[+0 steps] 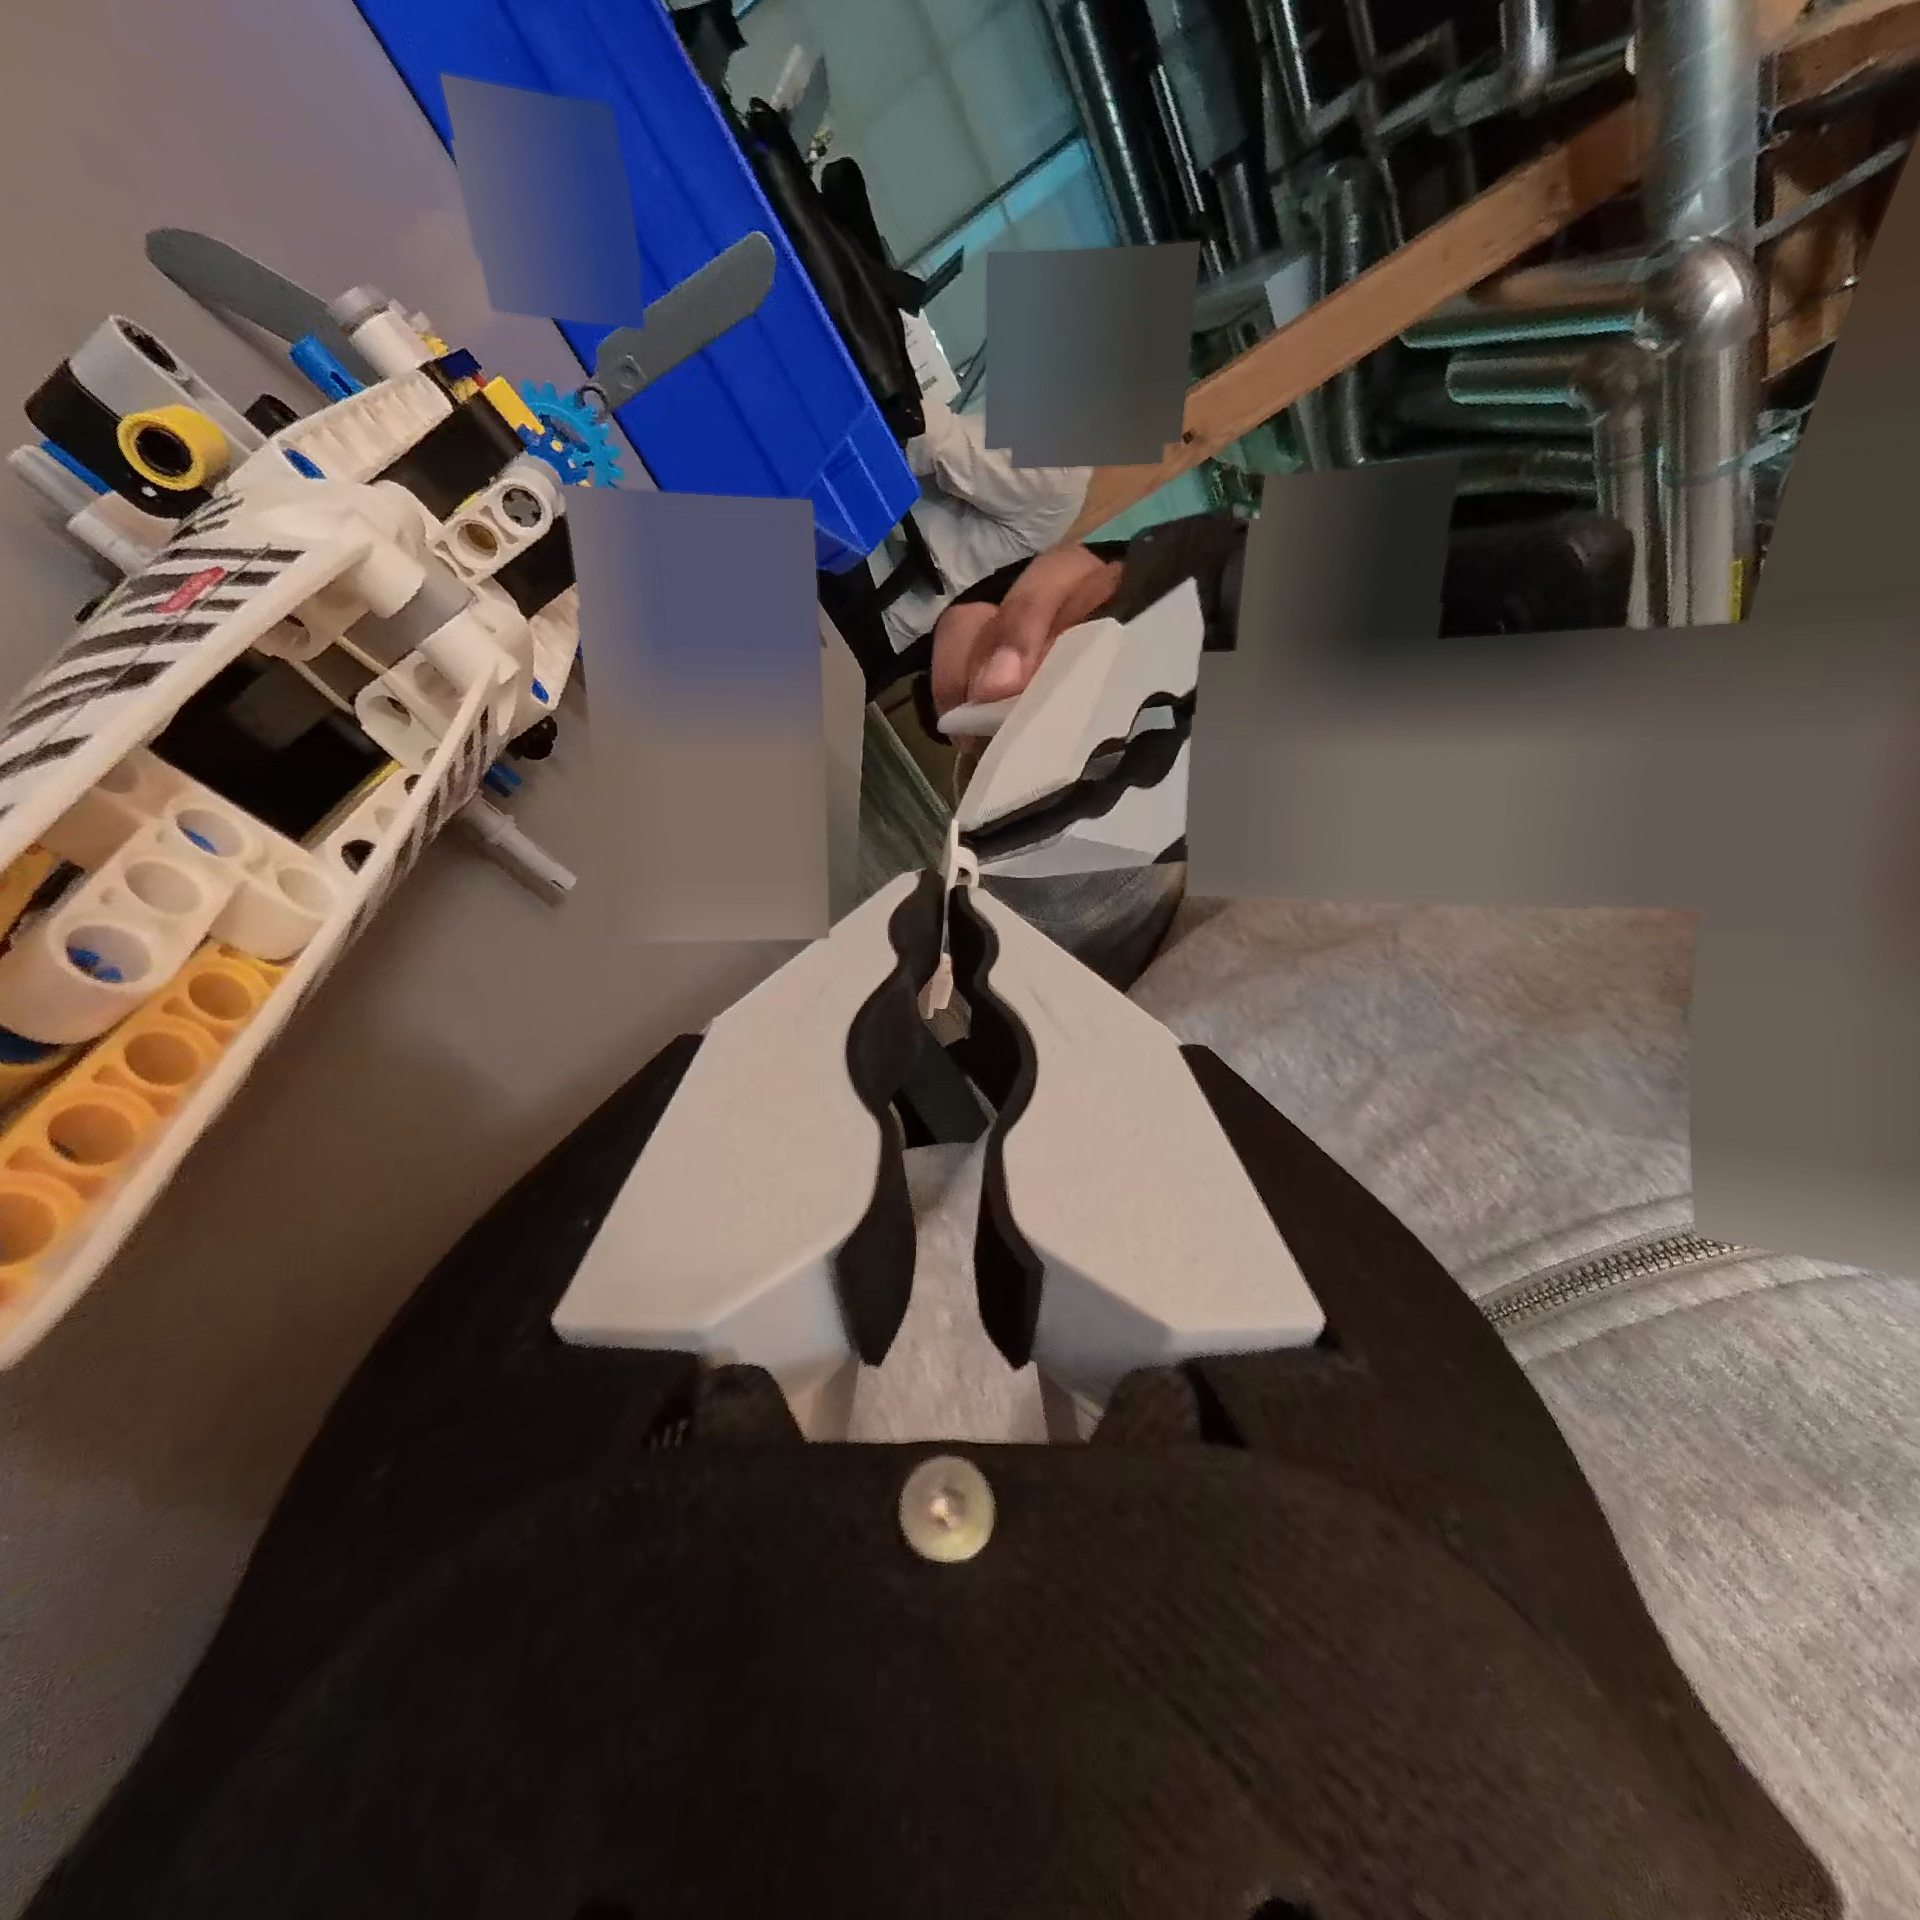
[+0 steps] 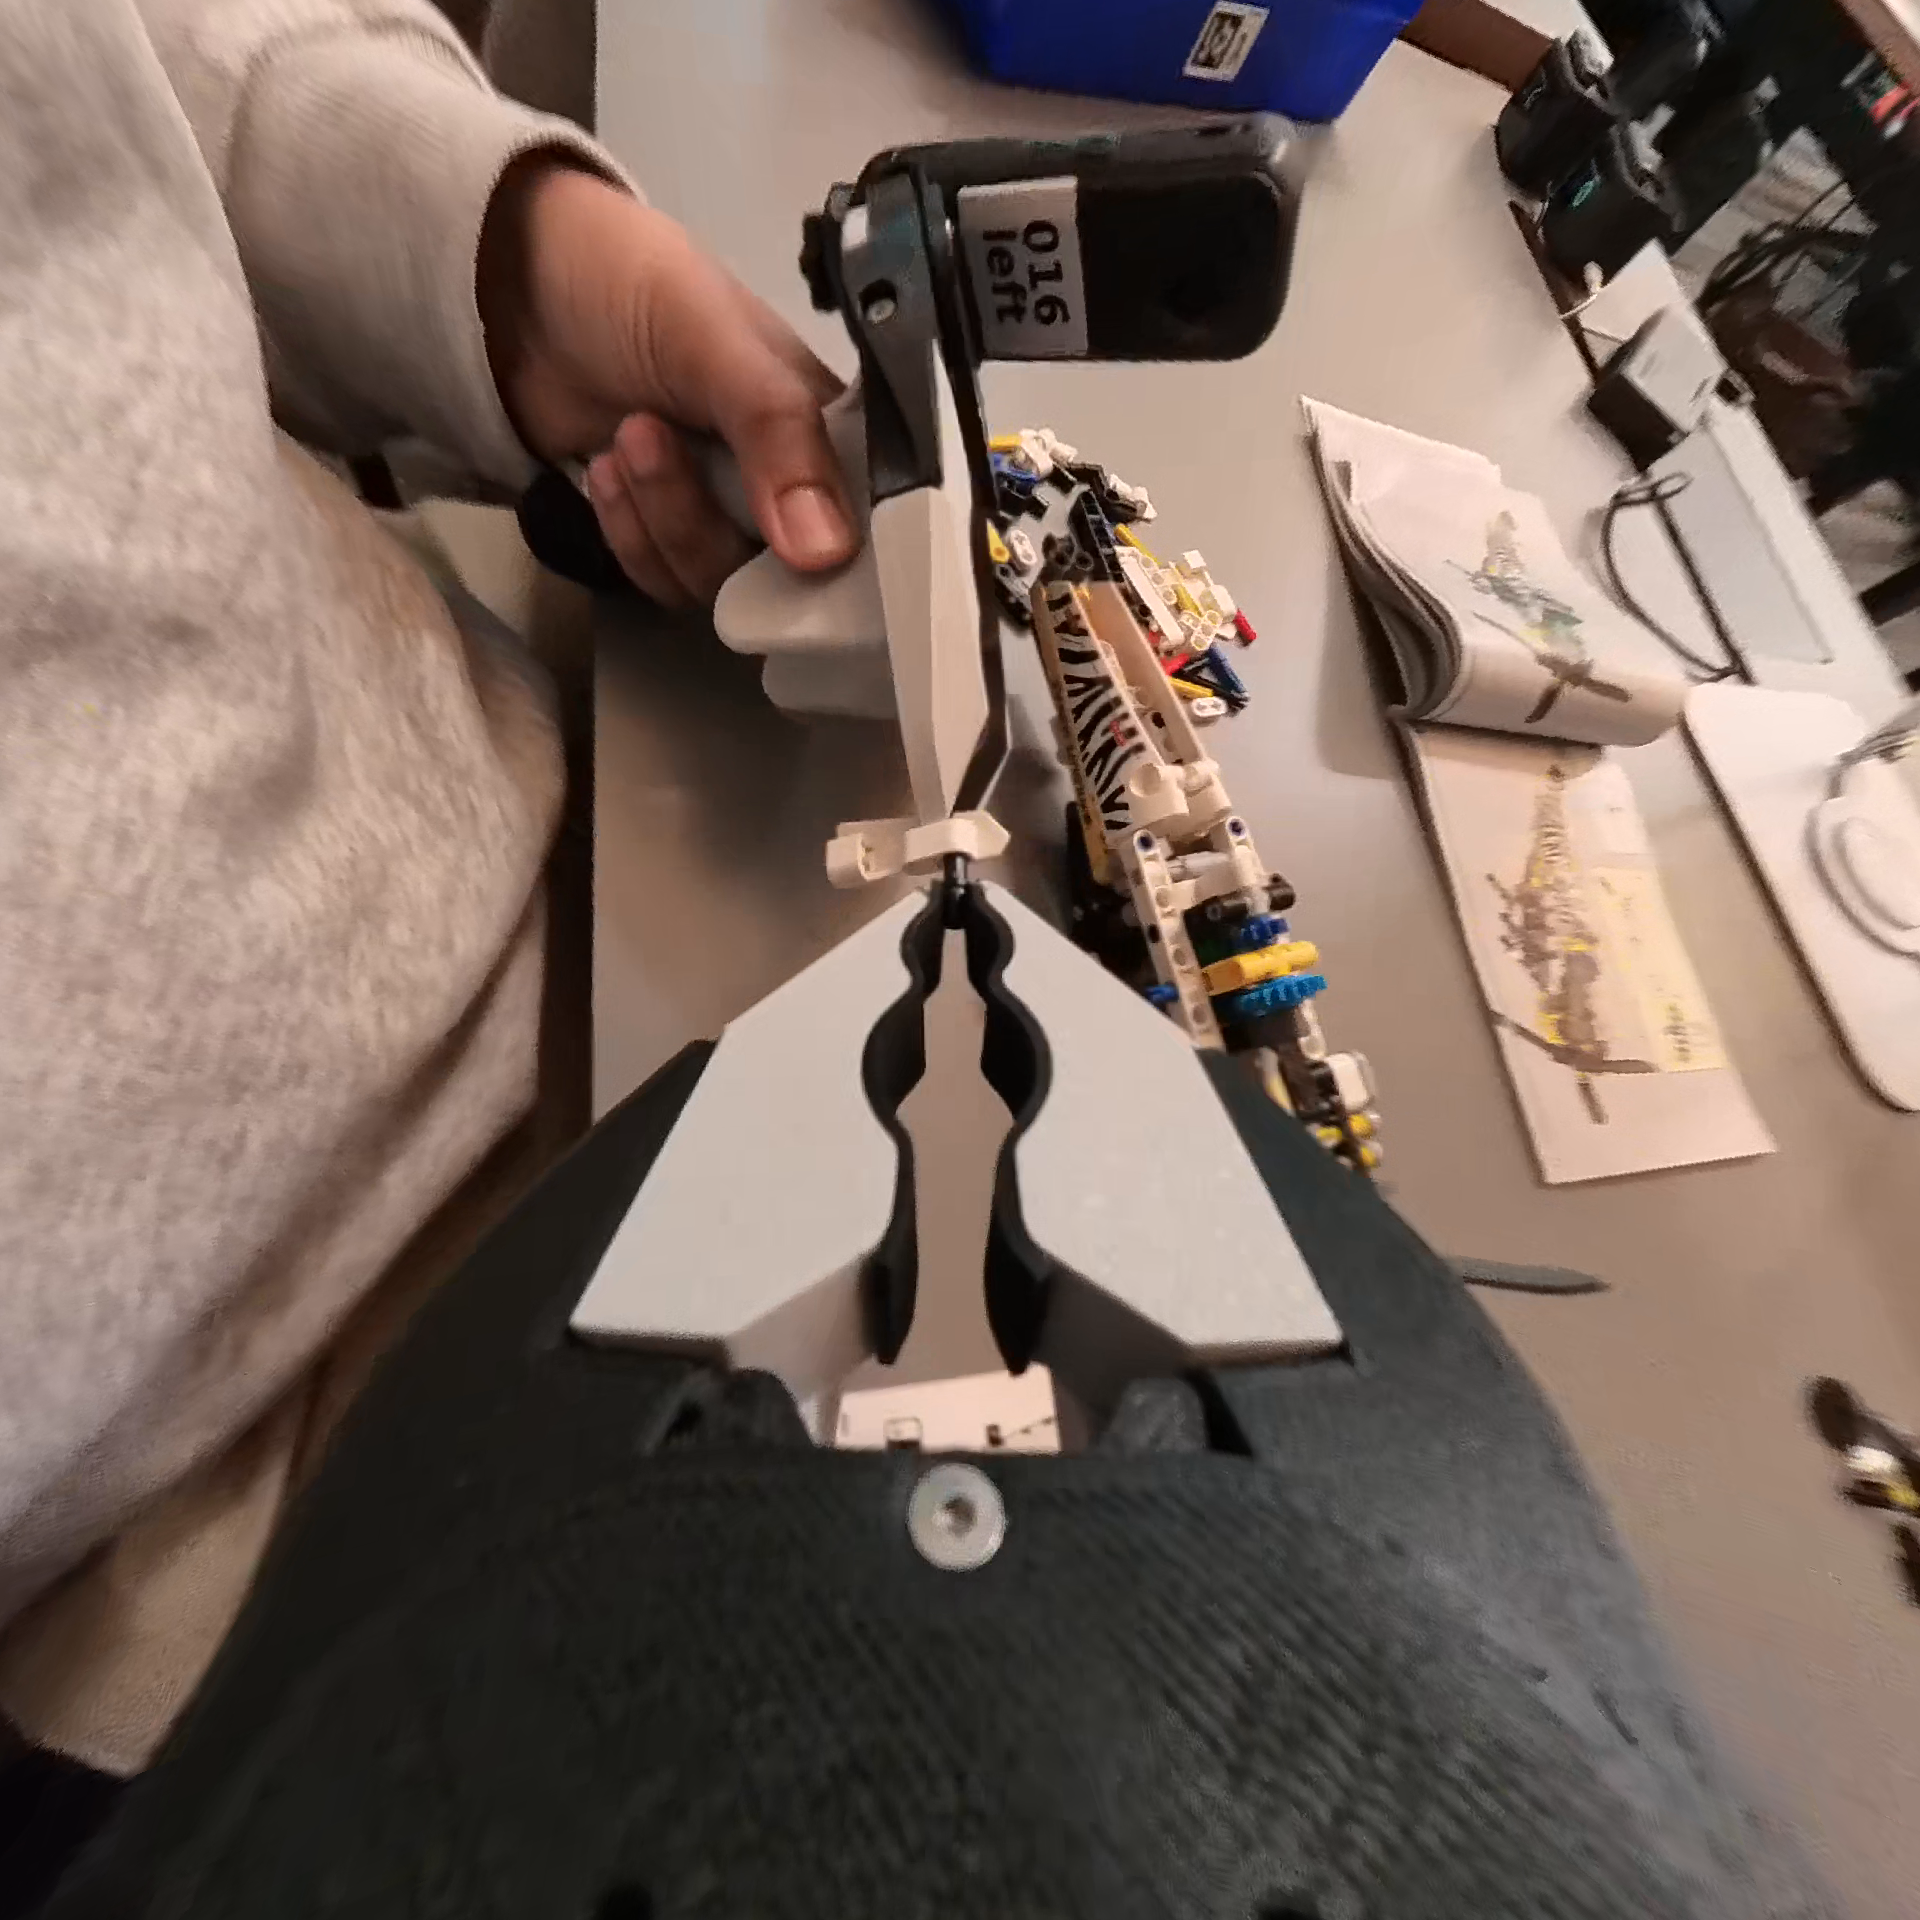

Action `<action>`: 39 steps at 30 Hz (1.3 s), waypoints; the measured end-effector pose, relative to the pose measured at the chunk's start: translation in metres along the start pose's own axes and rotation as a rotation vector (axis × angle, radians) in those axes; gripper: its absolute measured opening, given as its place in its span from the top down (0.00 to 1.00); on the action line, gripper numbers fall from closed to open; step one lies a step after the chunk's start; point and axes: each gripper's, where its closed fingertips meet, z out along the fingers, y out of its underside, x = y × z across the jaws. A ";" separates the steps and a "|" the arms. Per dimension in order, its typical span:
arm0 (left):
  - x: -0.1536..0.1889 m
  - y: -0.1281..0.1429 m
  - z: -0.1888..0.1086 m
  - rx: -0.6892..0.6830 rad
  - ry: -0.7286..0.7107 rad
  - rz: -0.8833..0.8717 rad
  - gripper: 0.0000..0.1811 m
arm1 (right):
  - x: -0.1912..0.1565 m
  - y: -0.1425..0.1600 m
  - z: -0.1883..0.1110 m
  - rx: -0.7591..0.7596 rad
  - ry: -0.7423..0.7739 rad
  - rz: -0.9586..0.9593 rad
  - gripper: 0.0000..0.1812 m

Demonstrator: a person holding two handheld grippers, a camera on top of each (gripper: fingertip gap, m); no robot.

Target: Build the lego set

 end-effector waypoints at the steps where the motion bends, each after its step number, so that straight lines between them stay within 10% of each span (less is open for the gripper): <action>1: 0.000 0.000 0.000 -0.003 0.000 0.004 1.00 | 0.000 0.000 0.000 0.017 -0.020 0.038 0.99; 31: 0.004 0.007 0.006 -0.045 -0.003 0.107 1.00 | -0.006 -0.022 0.006 0.444 -0.408 0.683 1.00; 39: -0.017 -0.016 -0.012 0.071 -0.155 0.134 1.00 | 0.027 0.022 -0.002 0.284 -0.128 0.639 1.00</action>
